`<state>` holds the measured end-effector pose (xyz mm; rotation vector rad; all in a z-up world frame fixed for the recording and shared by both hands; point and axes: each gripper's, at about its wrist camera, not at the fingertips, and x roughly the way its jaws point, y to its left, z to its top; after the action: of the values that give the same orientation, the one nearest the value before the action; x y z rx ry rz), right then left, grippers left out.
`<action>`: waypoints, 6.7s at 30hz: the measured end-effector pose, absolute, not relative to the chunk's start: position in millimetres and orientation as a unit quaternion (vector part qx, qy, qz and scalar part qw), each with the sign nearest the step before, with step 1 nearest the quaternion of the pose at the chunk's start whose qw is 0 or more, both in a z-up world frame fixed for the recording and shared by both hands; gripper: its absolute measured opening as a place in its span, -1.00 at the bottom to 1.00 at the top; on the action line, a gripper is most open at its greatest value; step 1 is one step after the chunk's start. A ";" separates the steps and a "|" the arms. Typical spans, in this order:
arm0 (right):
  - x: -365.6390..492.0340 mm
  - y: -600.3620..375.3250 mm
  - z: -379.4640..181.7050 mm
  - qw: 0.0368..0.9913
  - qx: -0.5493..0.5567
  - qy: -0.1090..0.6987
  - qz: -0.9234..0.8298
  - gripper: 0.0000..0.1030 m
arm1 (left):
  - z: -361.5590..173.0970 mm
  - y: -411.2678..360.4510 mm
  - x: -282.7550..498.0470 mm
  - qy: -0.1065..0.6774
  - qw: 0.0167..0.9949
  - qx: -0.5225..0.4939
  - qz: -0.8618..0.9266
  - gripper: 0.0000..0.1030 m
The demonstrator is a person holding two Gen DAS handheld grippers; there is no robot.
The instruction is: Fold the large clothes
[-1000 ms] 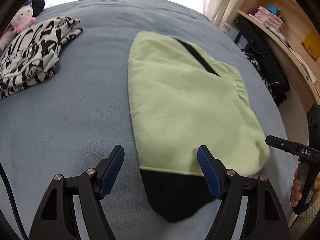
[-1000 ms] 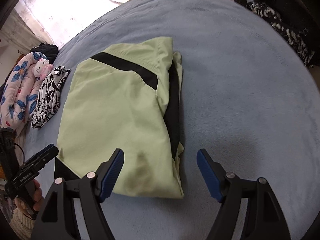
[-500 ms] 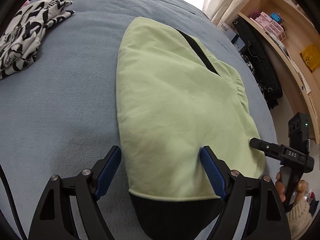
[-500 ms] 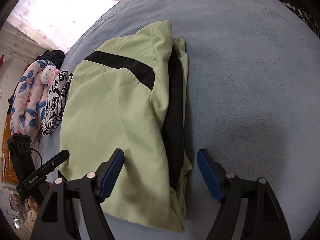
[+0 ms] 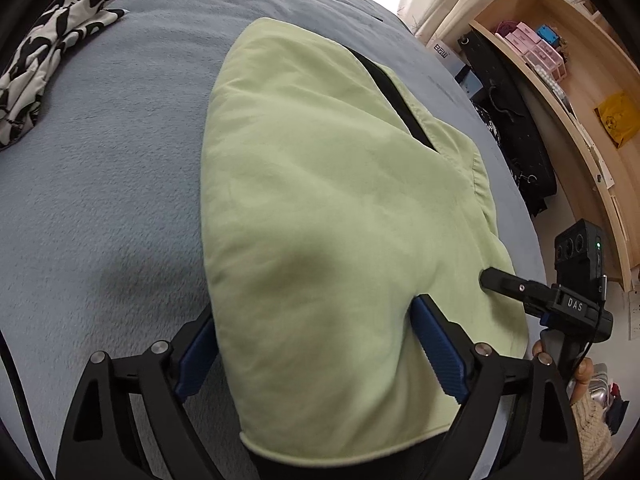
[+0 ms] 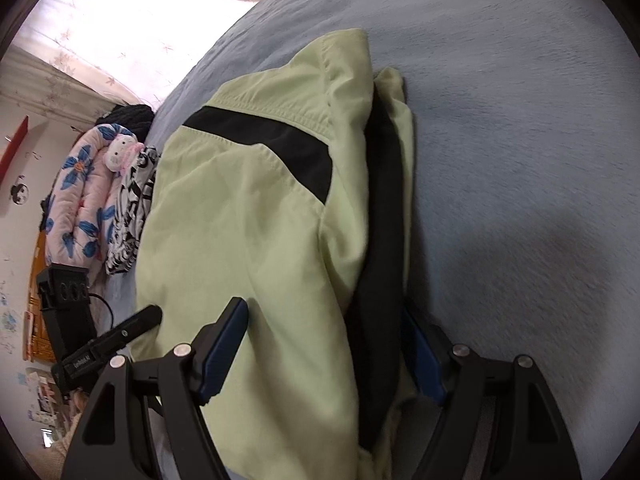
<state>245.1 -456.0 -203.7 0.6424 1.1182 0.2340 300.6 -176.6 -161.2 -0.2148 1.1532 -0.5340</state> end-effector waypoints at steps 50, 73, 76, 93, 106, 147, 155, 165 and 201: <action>149.2 -271.6 -111.5 0.845 0.229 0.474 0.097 -0.83 | -73.2 -97.8 179.2 0.508 0.842 0.010 -0.184 -0.25; 231.4 -39.8 -8.9 0.871 0.123 0.424 0.215 -0.83 | 28.7 133.9 204.2 0.445 0.890 -0.013 -0.100 -0.25; 268.2 -21.8 5.6 0.880 0.119 0.405 0.219 -0.83 | 46.7 153.6 238.5 0.425 0.900 -0.005 -0.092 -0.25; 512.9 14.4 -81.3 0.889 0.171 0.386 0.176 -0.80 | -25.5 236.2 518.8 0.417 0.902 -0.034 -0.106 -0.15; 504.1 -14.8 -128.4 0.879 0.119 0.443 0.127 -0.05 | -76.1 264.0 520.4 0.431 0.901 -0.011 -0.046 0.64; 434.0 13.4 -92.8 0.895 0.003 0.441 0.076 -0.89 | -44.3 211.0 431.9 0.402 0.913 0.057 0.026 0.35; 386.6 -21.5 -42.9 0.901 0.013 0.431 0.040 -0.37 | 9.2 187.1 382.5 0.396 0.916 0.066 0.029 0.36; 305.0 -71.2 45.0 0.920 -0.003 0.393 0.004 -0.27 | 83.5 171.8 314.1 0.383 0.920 0.065 0.039 0.43; 22.7 -149.1 19.1 0.930 0.051 0.361 -0.041 0.22 | 50.0 45.1 40.8 0.360 0.932 0.025 -0.037 0.61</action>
<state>22.7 -149.1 19.1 0.1038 0.7395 -0.0842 40.8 45.1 50.0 0.0516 0.7372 -0.0762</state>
